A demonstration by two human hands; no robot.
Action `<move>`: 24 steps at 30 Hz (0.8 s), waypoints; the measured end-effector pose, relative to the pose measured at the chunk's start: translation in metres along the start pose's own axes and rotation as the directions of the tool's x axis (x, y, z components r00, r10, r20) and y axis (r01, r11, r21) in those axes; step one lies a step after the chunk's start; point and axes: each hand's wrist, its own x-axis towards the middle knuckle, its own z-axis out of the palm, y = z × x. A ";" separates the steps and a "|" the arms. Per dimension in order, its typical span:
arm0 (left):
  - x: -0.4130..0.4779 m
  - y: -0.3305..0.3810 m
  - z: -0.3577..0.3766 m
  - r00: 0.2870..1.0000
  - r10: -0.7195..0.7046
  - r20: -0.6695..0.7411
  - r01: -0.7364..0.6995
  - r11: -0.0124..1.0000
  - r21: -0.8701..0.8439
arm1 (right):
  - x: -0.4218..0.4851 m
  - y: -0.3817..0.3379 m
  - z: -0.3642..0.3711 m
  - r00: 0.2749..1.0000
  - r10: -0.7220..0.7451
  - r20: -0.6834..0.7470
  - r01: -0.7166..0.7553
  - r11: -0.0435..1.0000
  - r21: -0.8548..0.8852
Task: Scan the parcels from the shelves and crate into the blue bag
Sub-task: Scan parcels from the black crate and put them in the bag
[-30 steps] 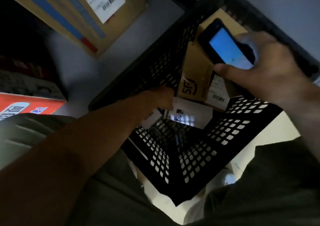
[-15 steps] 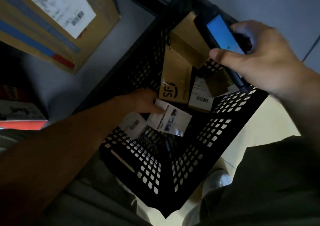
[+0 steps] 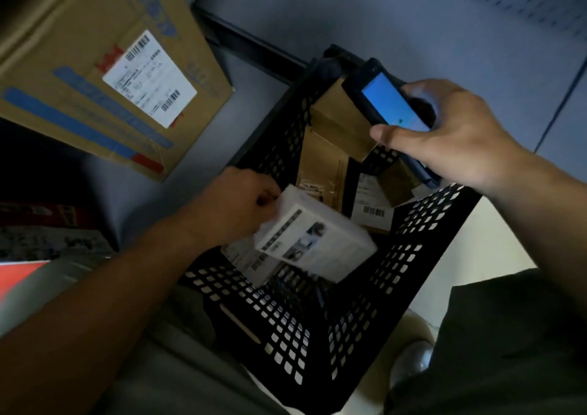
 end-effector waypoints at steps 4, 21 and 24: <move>-0.005 0.010 -0.021 0.968 0.040 -0.247 -0.056 0.997 -0.058 | -0.002 0.004 -0.003 1.000 0.020 -0.020 -0.020 1.000 0.006; 0.007 -0.007 -0.006 0.886 0.166 -0.432 -0.230 0.968 -0.100 | -0.029 0.004 0.006 0.998 0.039 0.052 -0.031 0.989 -0.145; 0.003 -0.011 -0.004 0.933 -0.006 -0.359 -0.069 0.978 -0.195 | -0.034 0.003 0.009 0.997 -0.019 0.076 0.033 0.982 -0.185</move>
